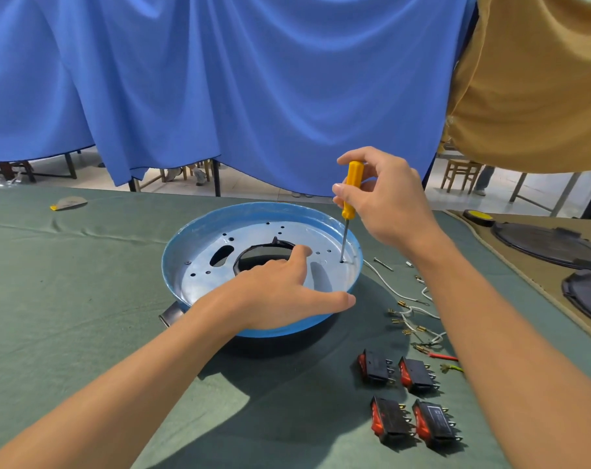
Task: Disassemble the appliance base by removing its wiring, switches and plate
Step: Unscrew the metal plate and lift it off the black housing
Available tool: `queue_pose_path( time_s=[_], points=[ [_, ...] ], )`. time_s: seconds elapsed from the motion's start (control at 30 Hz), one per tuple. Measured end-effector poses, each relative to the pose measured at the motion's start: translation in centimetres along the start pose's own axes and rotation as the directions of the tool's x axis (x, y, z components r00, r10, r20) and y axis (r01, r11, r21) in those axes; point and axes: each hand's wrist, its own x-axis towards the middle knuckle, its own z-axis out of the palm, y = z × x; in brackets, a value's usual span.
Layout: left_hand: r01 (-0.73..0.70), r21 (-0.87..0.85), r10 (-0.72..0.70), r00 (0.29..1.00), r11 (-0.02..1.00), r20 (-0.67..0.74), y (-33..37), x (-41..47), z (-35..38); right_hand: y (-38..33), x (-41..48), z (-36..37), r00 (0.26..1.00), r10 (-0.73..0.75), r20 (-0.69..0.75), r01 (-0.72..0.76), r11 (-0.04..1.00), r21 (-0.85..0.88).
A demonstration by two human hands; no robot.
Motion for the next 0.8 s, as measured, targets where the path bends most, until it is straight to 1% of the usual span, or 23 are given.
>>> queue_pose_path(
  time_s=[0.17, 0.33, 0.43, 0.63, 0.7, 0.8],
  points=[
    [-0.032, 0.043, 0.034, 0.998, 0.999, -0.060, 0.0, -0.4, 0.1, 0.5, -0.4, 0.8, 1.000, 0.011, 0.027, -0.010, 1.000, -0.027],
    [-0.027, 0.033, 0.028, 0.999, 0.999, -0.044, 0.2, -0.3, 0.0, 1.3, -0.3, 1.2, 0.996, 0.050, 0.071, -0.038, 0.985, -0.170],
    [-0.021, 0.033, 0.022, 0.999, 0.999, -0.034, 0.2, -0.3, 0.0, 1.5, -0.2, 1.0, 0.995, 0.065, 0.070, -0.049, 0.975, -0.215],
    [-0.024, 0.005, 0.024, 0.999, 1.000, -0.041, 0.4, -0.4, 0.0, 1.2, -0.2, 1.3, 0.997, 0.074, 0.034, -0.056, 0.926, -0.374],
    [-0.029, 0.003, 0.029, 0.998, 1.000, -0.059, 0.3, -0.5, 0.0, 0.9, -0.1, 1.1, 0.997, 0.066, 0.048, -0.042, 0.922, -0.384],
    [-0.055, 0.018, 0.057, 0.992, 0.998, -0.109, 0.1, -1.0, 0.1, 0.1, 0.1, 0.7, 0.999, 0.003, 0.034, 0.009, 0.942, -0.337]
  ],
)
